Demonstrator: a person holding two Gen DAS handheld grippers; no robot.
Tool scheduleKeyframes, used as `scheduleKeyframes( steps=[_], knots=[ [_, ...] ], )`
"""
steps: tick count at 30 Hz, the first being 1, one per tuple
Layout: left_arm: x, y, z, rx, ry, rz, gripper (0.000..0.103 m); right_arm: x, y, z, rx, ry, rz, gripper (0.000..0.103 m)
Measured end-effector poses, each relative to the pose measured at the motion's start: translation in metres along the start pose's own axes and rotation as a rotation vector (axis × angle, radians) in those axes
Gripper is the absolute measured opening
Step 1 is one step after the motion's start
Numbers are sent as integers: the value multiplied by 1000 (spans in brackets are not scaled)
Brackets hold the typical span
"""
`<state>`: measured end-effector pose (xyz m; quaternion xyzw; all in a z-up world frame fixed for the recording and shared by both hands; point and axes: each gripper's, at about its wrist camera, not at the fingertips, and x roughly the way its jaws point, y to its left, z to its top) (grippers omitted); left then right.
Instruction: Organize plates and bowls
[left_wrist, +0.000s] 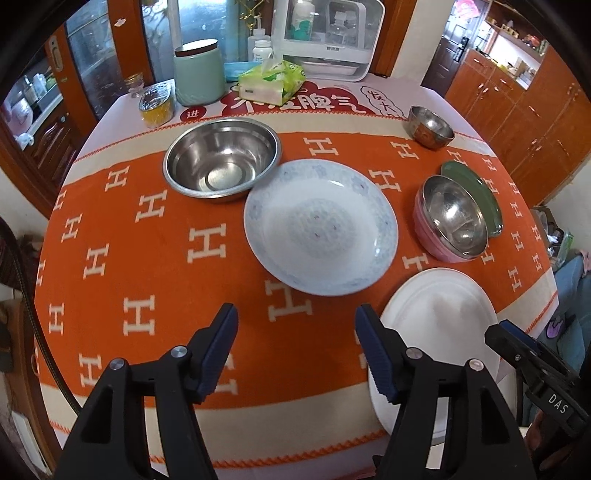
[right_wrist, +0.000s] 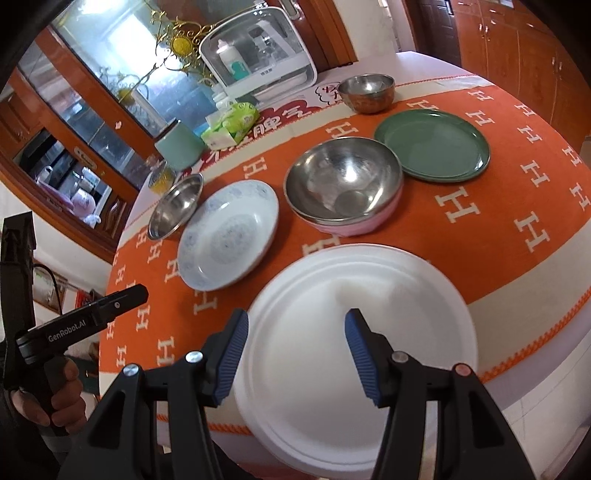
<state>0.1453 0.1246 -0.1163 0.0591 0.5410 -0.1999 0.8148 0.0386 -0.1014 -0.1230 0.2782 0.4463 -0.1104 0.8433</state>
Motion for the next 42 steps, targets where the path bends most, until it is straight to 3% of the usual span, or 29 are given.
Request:
scheduleKeyframes(
  steps=[17,35,42],
  knots=[
    [34,41,32,54,51,-99,72,32,38,7,103,-108,20,55],
    [100,52,54,64,160,-154,72,89,41,34,127,-57,18,55],
    [120,52,58,58,164,-162,72,114,41,42,87,-34,39,55]
  ],
)
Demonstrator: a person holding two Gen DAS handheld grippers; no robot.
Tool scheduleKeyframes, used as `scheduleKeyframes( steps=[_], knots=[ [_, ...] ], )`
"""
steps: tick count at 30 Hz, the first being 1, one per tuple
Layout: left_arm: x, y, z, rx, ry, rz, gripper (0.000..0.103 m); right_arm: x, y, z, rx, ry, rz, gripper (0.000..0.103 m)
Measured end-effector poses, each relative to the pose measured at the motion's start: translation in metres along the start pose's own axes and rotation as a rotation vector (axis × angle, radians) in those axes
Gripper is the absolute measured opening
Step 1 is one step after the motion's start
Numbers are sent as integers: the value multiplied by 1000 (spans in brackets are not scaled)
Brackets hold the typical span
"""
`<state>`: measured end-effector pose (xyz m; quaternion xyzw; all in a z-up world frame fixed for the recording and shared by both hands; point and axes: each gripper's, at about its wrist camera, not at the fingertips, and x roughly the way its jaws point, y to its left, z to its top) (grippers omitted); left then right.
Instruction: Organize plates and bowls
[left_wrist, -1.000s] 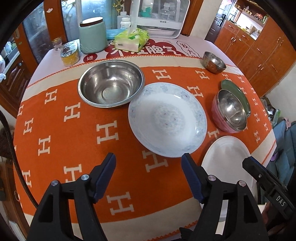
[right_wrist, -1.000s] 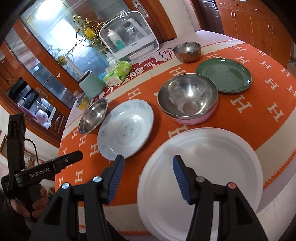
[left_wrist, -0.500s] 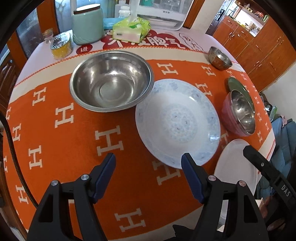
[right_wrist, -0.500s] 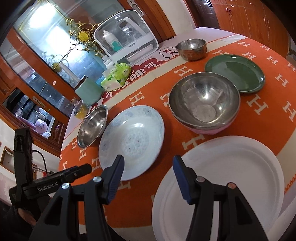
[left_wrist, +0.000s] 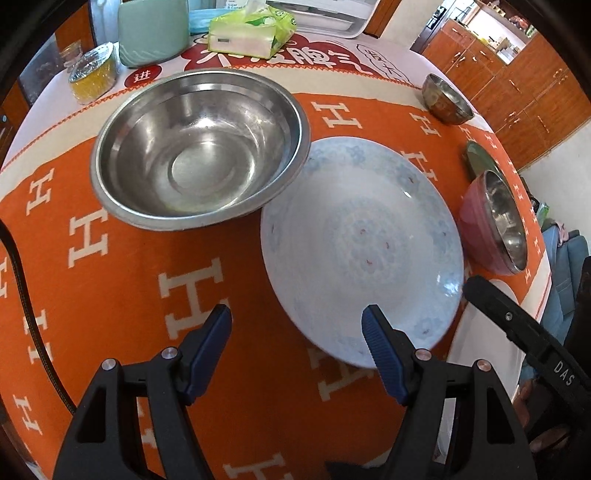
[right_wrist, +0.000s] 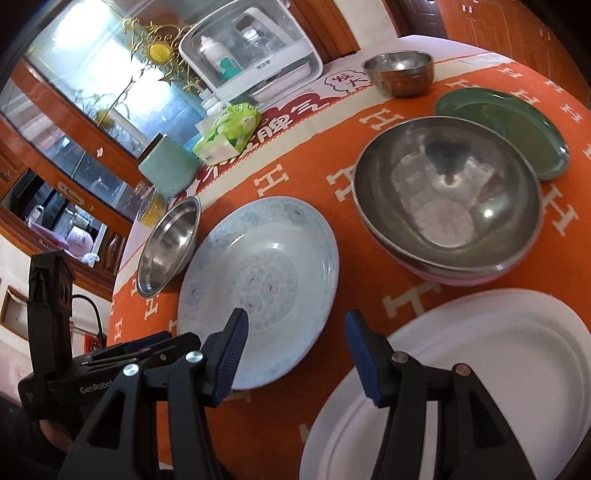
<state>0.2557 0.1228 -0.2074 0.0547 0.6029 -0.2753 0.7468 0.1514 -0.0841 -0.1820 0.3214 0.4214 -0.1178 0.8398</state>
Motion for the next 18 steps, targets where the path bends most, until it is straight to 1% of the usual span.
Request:
scheduleKeyframes(
  steps=[3,6,10,11,13,15,18],
  knots=[
    [12,1,4,-13,21,14,72,9,-2,3,-12,4,3,55],
    [21,0,6,-18,33,5,72,18,-7,7,-8,11,-4,55],
    [25,-4,8,-6,8,12,72,26,-13,11,1,16,-12,54],
    [25,-5,9,-4,1,15,72,27,-14,11,1,16,-14,53],
    [26,-7,11,0,-7,18,72,31,-16,12,4,20,-13,46],
    [27,-10,12,6,-18,26,72,34,-18,13,9,25,-16,43],
    [29,-16,16,23,-30,37,72,34,-20,14,14,19,-7,36]
  ],
)
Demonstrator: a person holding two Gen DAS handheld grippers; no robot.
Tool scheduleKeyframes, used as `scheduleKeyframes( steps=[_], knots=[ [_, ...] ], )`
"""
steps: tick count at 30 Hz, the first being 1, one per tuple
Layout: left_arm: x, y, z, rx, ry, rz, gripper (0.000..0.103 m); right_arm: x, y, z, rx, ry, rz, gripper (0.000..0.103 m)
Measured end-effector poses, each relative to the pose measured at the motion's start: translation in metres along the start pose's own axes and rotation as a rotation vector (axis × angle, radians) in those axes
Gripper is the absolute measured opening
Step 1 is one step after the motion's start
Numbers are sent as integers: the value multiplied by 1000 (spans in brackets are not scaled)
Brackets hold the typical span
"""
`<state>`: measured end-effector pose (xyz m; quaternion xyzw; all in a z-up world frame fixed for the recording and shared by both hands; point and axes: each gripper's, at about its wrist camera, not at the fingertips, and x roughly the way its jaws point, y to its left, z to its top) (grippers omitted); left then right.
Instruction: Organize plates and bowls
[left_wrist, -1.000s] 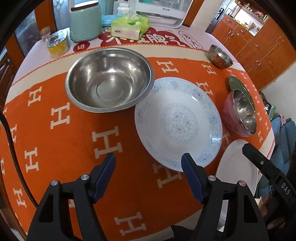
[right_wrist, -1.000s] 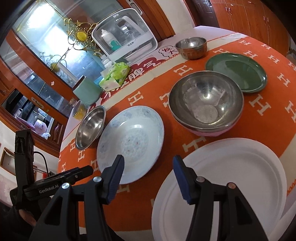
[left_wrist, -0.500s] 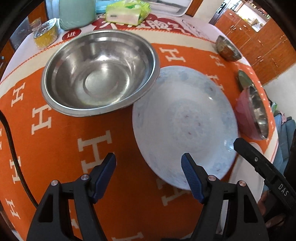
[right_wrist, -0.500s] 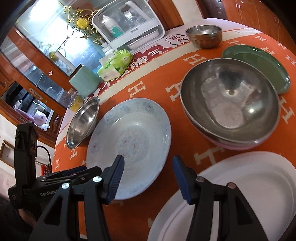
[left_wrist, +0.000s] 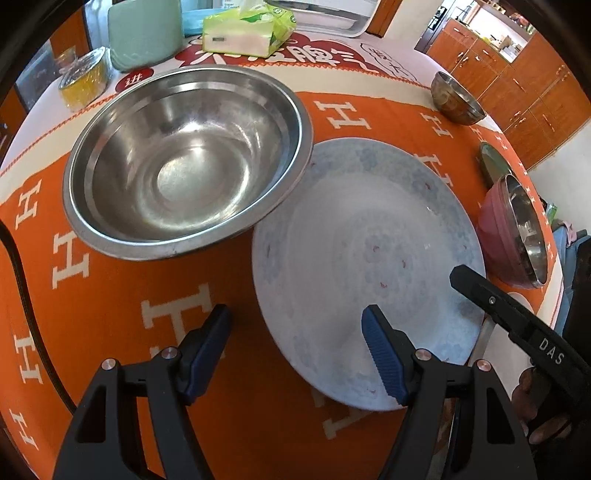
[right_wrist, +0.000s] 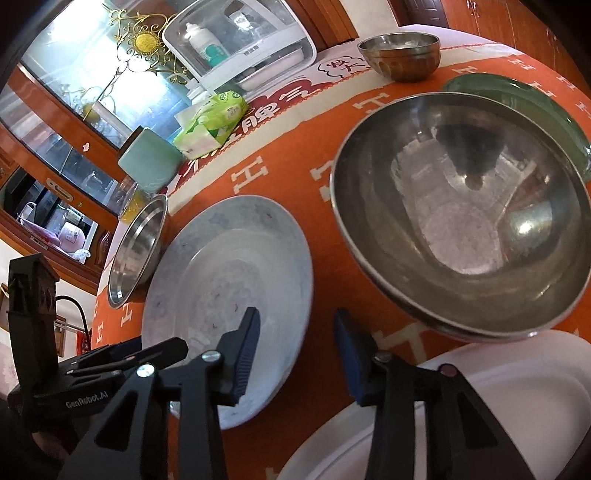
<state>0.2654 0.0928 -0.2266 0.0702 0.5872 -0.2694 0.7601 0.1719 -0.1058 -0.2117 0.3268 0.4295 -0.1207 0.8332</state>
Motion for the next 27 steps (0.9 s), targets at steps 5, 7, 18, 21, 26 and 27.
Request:
scheduleKeyframes(
  steps=[5,7,18,21,26,27],
  knots=[
    [6,-14,4,42,-5,47,69,5,1,3,-9,6,8,25],
    [8,-18,4,60,-7,60,67,7,1,3,-12,8,14,22],
    [7,-26,3,60,-25,45,49,9,-2,5,1,8,16,11],
    [6,-24,2,63,-24,44,49,9,-2,6,-5,17,16,11],
    [4,-21,0,60,-20,40,44,9,-1,6,-17,25,12,11],
    [4,-20,0,59,-18,40,43,9,0,6,-18,27,8,11]
  ],
)
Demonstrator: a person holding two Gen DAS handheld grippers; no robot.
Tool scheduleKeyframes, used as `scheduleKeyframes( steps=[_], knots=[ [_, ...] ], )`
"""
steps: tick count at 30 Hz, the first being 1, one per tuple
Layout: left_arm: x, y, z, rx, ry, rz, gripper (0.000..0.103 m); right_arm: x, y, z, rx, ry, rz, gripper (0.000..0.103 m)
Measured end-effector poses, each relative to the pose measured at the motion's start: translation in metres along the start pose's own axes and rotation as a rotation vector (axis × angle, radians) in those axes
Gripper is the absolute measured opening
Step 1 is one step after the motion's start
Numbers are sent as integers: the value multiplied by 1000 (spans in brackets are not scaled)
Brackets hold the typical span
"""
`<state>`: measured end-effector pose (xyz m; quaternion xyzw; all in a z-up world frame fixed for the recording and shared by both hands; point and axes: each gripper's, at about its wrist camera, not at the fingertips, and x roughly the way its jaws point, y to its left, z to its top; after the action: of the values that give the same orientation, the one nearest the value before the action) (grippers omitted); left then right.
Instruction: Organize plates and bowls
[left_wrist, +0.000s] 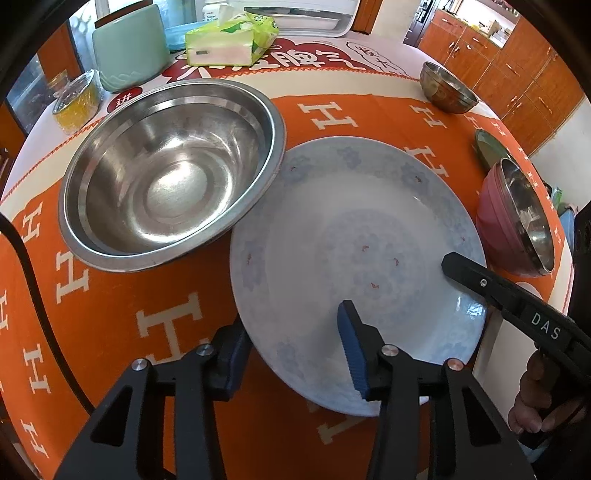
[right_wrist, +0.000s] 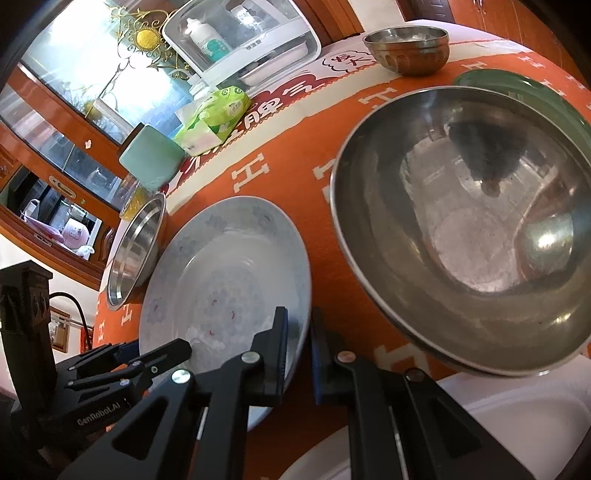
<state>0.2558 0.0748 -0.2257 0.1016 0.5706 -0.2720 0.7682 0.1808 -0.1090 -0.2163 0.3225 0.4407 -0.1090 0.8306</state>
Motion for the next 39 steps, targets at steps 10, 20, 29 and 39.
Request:
scheduleKeyframes(
  steps=[10,20,29,39],
  knots=[
    [-8,6,-3,2,7,-18,38,-10,6,-6,-7,4,-23,11],
    [-29,6,-10,25,-29,-34,35,-30,15,-18,-15,-32,-39,12],
    [-52,7,-23,46,-74,-57,34,-54,27,-32,-38,-87,-54,12],
    [-80,7,-47,68,-115,-96,33,-86,38,-60,-56,-138,-76,12]
  ],
)
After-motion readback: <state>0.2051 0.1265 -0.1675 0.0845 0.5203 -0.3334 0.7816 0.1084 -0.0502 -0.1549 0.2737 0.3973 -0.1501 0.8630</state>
